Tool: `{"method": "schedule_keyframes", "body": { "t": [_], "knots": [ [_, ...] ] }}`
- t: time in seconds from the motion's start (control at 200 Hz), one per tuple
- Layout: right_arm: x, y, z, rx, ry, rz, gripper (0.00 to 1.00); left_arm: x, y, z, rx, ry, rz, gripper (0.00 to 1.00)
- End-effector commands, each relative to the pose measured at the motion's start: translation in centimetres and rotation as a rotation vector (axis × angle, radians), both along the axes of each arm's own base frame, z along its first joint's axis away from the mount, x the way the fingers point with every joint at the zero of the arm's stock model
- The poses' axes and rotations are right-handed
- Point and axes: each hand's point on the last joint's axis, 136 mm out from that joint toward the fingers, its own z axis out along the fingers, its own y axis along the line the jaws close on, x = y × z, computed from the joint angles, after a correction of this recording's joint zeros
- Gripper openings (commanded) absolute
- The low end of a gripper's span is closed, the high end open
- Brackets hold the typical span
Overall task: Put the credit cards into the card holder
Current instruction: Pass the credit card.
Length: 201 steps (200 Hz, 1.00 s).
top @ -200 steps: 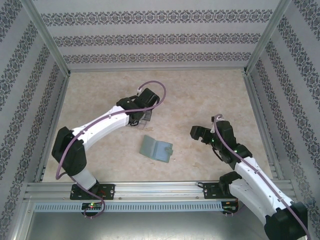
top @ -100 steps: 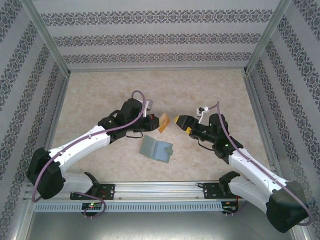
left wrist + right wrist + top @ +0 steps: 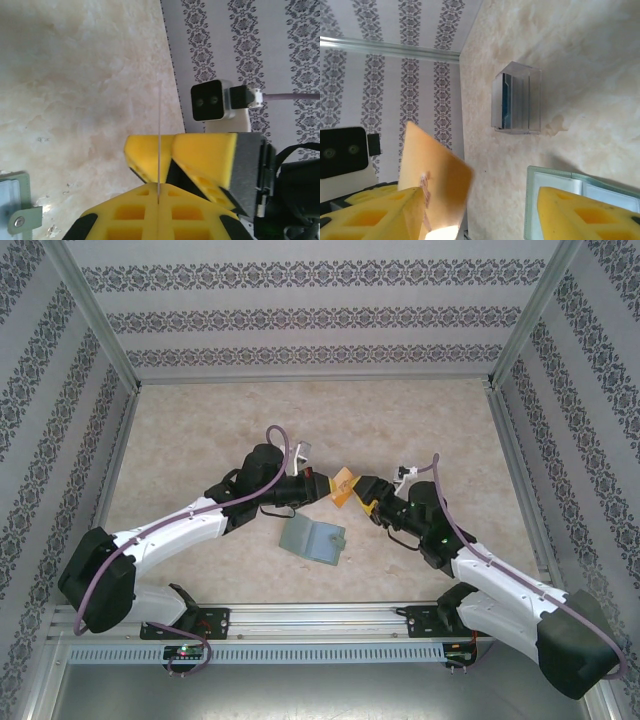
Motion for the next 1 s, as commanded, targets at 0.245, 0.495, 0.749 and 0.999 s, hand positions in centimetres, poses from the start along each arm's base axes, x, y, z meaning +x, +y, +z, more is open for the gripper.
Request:
{"method": "schedule_keyframes", "body": {
  "t": [0.245, 0.495, 0.749, 0.999],
  "knots": [
    [0.2, 0.7, 2.0, 0.113, -0.067, -0.022, 0.23, 0.6, -0.7, 0.3, -0.07, 0.014, 0.004, 0.0],
    [0.0, 0.2, 0.3, 0.083, -0.029, -0.042, 0.0, 0.8, 0.6, -2.3, 0.056, 0.023, 0.037, 0.5],
    [-2.1, 1.4, -5.1, -0.117, 0.058, 0.088, 0.0, -1.1, 8.3, -7.6, 0.552, 0.035, 0.119, 0.77],
    [-4.0, 6.6, -8.2, -0.208, 0.076, 0.327, 0.01, -3.9, 15.2, -12.3, 0.9, 0.095, 0.14, 0.53]
  ]
}}
